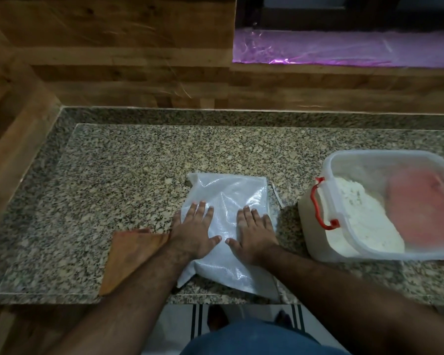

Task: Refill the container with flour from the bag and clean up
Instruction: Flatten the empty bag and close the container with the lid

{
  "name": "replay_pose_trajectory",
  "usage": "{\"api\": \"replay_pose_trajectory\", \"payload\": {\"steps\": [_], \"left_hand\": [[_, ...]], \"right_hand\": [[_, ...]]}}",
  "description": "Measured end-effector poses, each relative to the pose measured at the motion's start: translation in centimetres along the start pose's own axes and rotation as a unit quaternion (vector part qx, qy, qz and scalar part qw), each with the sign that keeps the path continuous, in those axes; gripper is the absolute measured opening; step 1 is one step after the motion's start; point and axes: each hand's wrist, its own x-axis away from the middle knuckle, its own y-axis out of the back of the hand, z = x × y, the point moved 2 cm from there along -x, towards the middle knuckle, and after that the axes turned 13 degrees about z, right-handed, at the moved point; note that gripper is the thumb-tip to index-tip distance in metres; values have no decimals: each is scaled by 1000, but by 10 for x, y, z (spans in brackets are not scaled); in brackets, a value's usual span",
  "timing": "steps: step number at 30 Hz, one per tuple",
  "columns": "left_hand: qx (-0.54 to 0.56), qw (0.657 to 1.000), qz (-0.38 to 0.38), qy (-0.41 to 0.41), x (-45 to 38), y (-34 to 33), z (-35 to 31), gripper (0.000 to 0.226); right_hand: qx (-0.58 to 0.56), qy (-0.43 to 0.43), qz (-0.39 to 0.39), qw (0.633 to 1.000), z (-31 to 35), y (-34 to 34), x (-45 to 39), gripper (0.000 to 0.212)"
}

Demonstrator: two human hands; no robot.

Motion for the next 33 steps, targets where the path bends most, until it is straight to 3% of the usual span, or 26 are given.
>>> {"api": "replay_pose_trajectory", "payload": {"steps": [4, 9, 13, 16, 20, 23, 28, 31, 33], "left_hand": [[32, 998, -55, -4, 13, 32, -10, 67], [113, 963, -236, -58, 48, 92, -49, 25], [136, 920, -340, -141, 85, 136, -110, 21], [145, 891, -373, -213, 110, 156, -170, 27], [115, 869, -382, -292, 124, 156, -261, 36], [70, 886, -340, -306, 118, 144, -327, 46], [22, 937, -267, -224, 101, 113, -426, 63], [-40, 960, -239, -141, 94, 102, -445, 81], [-79, 960, -244, -111, 95, 103, -447, 79]], "right_hand": [[15, -15, 24, 999, 1, 35, 19, 80], [104, -59, -4, 993, -9, 129, 81, 38], [96, -55, -123, 986, -50, 195, 148, 21], [63, -56, -221, 972, -105, 223, 199, 28], [-30, -92, -294, 951, -205, 224, 245, 29], [-89, -114, -328, 934, -285, 202, 254, 23], [-153, -165, -288, 931, -411, 132, 246, 12], [-191, -168, -237, 938, -454, 80, 225, 12], [-192, -149, -175, 954, -467, 43, 210, 15]]}}
